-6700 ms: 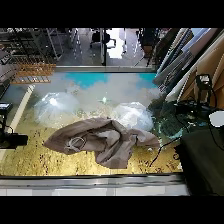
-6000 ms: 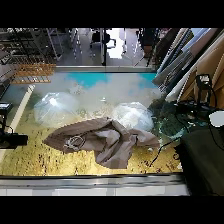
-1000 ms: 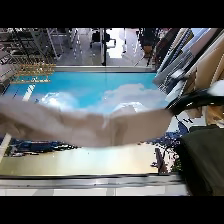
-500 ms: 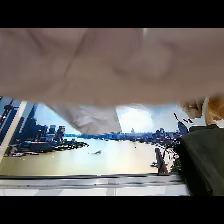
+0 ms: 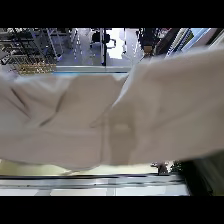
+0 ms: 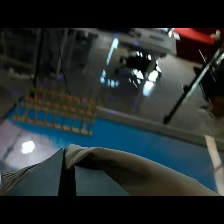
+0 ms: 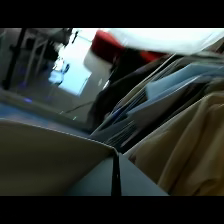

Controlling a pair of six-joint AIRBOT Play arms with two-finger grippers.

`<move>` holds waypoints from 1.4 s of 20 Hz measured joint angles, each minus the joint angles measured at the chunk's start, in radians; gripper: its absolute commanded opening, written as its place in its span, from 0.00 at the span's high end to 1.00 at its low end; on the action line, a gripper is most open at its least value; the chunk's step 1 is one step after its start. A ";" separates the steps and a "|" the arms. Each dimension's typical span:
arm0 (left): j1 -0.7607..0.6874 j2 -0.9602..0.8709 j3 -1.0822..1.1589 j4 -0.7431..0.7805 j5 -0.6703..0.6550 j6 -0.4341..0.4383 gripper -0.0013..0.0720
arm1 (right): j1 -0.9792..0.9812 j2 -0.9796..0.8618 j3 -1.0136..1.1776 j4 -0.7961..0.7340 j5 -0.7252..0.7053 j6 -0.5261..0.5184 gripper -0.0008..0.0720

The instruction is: Fold the clothes and pants, and hang the long-sleeved shirts on hangers.

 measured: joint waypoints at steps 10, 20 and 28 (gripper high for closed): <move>-0.303 -0.297 -0.510 0.158 0.198 0.098 0.97 | 0.119 -0.489 -0.389 0.070 -0.375 0.157 0.97; -0.425 -0.608 -0.393 0.160 0.353 0.061 0.21 | 0.130 -1.044 -0.033 0.141 -0.277 0.344 0.35; -0.284 -0.452 -0.561 0.790 0.061 -0.187 0.21 | 0.092 -0.881 -0.487 0.457 0.182 0.319 0.48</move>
